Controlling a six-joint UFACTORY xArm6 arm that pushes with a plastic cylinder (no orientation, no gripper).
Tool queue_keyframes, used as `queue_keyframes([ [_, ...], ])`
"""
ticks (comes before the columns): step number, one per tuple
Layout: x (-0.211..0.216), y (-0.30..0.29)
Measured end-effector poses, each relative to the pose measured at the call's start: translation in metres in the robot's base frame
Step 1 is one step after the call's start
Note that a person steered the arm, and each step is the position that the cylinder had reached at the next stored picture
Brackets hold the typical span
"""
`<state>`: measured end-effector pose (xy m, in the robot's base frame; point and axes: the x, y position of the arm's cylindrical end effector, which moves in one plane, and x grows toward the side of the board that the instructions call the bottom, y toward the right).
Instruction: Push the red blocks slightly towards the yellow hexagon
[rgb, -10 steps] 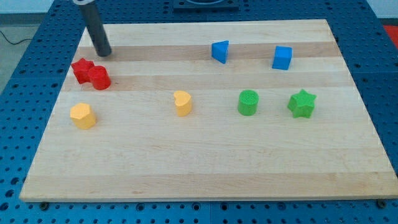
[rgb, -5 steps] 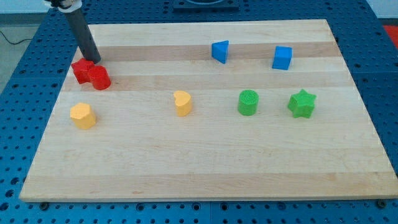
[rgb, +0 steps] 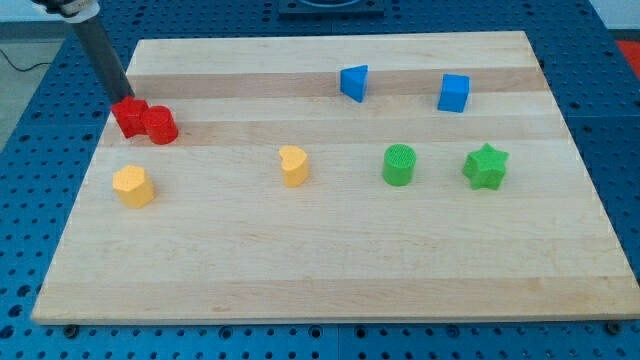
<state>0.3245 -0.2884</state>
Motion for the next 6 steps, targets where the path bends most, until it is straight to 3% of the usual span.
queue_keyframes([
  [3,0.028,0.000],
  [4,0.024,0.000],
  [5,-0.017,0.001],
  [6,-0.016,0.050],
])
